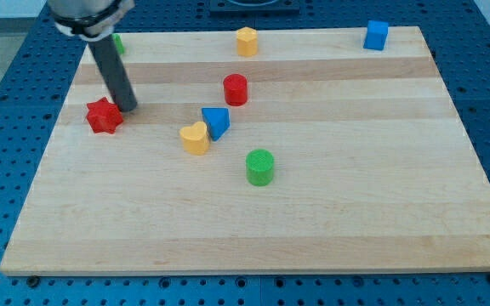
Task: Move the red star to the left center
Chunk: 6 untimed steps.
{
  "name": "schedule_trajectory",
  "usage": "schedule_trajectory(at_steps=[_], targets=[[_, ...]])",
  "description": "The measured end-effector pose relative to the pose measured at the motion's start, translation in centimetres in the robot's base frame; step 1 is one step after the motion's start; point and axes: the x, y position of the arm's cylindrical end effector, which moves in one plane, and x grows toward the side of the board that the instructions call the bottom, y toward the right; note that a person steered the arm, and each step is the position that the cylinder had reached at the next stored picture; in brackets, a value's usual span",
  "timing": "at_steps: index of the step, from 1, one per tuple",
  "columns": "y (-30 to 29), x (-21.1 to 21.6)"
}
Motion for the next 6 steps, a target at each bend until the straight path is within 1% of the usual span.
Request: schedule_trajectory(at_steps=[1, 2, 4, 5, 6], targets=[[4.3, 0.9], [3.8, 1.8], [-3.4, 1.8], [-5.8, 1.8], [-5.8, 2.3]])
